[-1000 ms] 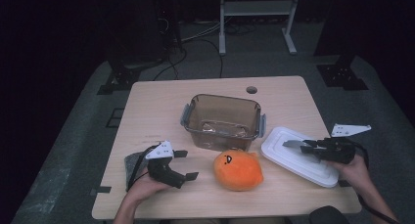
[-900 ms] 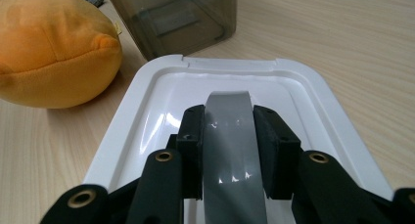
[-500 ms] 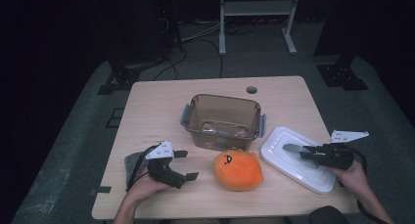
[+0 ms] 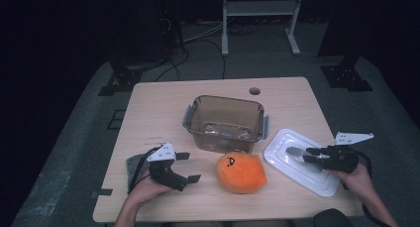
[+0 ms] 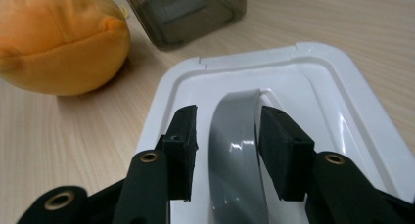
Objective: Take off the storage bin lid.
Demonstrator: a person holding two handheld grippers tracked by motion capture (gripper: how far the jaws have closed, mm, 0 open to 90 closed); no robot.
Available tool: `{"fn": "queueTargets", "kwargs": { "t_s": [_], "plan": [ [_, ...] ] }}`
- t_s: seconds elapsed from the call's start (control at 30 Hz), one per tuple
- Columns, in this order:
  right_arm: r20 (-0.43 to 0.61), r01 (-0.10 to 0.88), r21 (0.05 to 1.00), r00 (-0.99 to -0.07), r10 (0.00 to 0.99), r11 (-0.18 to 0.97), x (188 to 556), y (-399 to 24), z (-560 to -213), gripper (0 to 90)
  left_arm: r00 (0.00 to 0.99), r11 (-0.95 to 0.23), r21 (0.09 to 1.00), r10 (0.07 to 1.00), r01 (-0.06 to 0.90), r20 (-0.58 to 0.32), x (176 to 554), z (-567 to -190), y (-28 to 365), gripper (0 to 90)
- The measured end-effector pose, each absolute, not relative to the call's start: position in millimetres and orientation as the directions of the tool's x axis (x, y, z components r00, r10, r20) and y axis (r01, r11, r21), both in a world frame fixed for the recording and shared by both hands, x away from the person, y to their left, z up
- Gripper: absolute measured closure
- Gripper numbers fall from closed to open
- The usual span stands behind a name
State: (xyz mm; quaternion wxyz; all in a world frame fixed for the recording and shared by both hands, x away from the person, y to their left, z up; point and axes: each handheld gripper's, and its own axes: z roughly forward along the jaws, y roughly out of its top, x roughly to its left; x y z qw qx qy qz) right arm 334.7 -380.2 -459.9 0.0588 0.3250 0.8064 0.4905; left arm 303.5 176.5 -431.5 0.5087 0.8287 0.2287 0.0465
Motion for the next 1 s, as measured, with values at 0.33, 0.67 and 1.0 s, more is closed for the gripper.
{"fn": "queueTargets", "kwargs": {
  "t_s": [0.33,0.67,1.0],
  "plan": [
    [0.199,0.428,0.851,-0.800,0.566,0.306,333,-367,-438,46.0,0.891,-0.379,0.864,0.427,0.331,-0.154,303,-431,177,7.5],
    [0.186,0.378,0.870,-0.846,0.499,0.317,328,-340,-417,39.7,0.892,-0.380,0.863,0.425,0.333,-0.157,303,-431,176,7.5],
    [0.155,0.315,0.884,-0.895,0.417,0.346,320,-303,-396,33.7,0.892,-0.384,0.863,0.427,0.328,-0.149,302,-431,177,7.5]
  ]
}}
